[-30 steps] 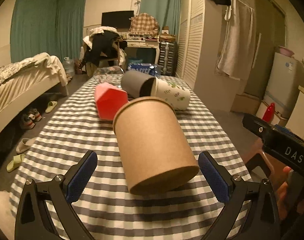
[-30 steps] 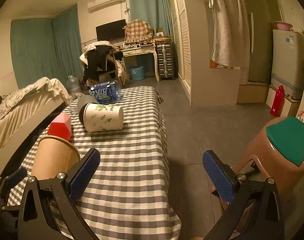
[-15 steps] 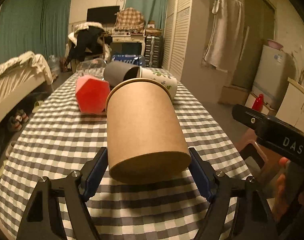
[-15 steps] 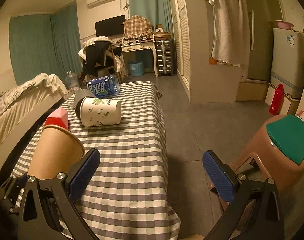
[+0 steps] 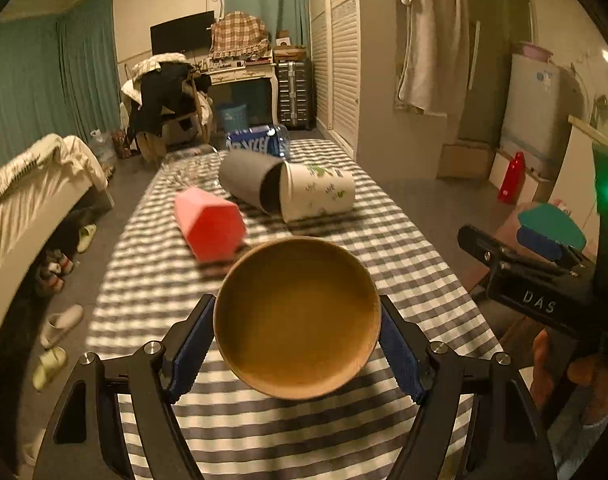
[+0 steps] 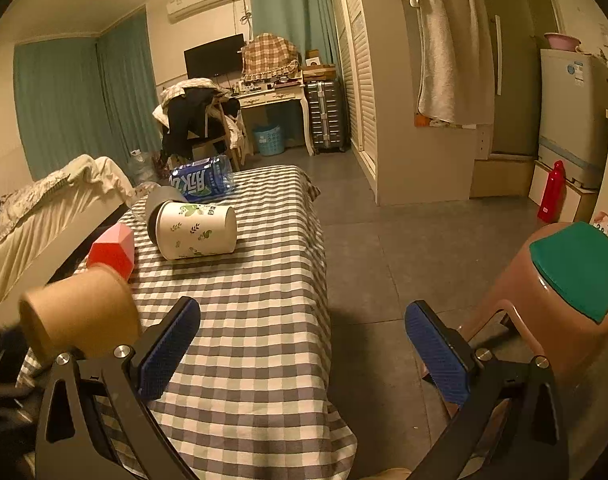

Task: Flip cup upside down
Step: 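Grasp the tan cup with the left gripper while the right gripper releases it, then lower the tan cup upright onto the tablecloth with the left gripper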

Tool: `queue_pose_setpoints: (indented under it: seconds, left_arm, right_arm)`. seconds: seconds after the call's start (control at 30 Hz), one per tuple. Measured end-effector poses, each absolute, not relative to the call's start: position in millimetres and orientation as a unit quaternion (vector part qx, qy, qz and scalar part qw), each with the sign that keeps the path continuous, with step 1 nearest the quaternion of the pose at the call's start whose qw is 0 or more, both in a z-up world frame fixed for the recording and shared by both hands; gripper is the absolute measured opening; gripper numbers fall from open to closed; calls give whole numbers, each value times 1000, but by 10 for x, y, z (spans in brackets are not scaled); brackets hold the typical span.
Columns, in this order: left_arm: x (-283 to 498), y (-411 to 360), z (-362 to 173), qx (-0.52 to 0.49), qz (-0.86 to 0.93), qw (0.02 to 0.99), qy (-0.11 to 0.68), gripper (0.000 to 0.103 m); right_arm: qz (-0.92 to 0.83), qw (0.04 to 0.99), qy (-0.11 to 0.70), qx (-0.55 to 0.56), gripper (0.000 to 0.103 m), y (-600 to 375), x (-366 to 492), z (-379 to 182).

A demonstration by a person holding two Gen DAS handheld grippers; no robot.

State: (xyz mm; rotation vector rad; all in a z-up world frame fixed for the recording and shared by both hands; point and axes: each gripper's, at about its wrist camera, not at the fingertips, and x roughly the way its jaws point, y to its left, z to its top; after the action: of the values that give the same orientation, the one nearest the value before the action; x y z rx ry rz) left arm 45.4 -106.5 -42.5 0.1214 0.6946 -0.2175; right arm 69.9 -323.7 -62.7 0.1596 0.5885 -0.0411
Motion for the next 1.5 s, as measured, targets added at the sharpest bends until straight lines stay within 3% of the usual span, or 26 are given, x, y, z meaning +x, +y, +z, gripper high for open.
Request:
queue_pose_setpoints:
  seconds: [0.7,0.97,1.5]
  left_arm:
    - [533,-794,-661,-4,-92,938,334,79]
    - [603,-950,-653,31,-87,946,311,78]
    - [1117,-1108,-687,5,-88,953,288,78]
  right_arm:
    - [-20,950,297,89,103,-3288,691,-650]
    - [-21,951,296,83,103,-3250,688,-656]
    - [-17,952,299,65,103,-3172,722,-671]
